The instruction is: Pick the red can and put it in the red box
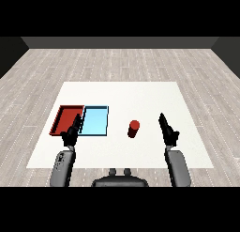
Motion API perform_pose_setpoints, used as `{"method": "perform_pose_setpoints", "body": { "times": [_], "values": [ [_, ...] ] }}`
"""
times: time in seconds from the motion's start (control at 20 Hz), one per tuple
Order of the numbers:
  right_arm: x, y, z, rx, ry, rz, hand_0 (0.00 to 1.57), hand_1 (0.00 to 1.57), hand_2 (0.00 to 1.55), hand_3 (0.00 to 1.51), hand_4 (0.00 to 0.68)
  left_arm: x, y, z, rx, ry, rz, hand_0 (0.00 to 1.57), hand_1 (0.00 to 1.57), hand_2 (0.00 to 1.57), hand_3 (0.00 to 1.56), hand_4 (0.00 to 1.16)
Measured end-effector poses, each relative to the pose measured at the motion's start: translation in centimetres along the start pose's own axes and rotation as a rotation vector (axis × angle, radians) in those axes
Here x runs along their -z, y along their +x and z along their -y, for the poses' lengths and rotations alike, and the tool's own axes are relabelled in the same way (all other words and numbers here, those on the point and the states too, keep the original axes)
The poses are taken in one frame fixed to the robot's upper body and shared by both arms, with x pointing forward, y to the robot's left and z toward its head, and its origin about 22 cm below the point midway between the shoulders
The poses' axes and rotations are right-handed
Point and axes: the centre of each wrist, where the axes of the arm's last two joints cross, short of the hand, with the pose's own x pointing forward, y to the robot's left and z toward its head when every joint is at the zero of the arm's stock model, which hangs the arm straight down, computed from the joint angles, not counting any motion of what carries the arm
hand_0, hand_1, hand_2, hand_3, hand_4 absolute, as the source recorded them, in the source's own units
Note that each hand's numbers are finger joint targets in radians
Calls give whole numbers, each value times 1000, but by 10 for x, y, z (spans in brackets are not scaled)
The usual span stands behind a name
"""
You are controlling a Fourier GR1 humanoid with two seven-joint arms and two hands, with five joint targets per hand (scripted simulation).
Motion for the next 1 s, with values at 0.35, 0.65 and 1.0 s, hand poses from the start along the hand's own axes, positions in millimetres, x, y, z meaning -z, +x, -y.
{"method": "perform_pose_setpoints", "body": {
  "times": [0.35, 0.65, 1.0],
  "values": [
    [-14, -3, 37, 59, 19, 39, 0, 0, 0, 0, 0, 2, 7, 5, -47, -8, 58, 0, 0, 0, 0, 0],
    [-23, -6, 58, 128, 56, 255, 0, 0, 0, 0, 0, 3, 15, 4, -88, 0, 332, 0, 0, 0, 0, 0],
    [-34, -17, 73, 138, 59, 313, 0, 0, 0, 0, 0, 5, 8, 9, -110, -6, 406, 0, 0, 0, 0, 0]
  ]
}}
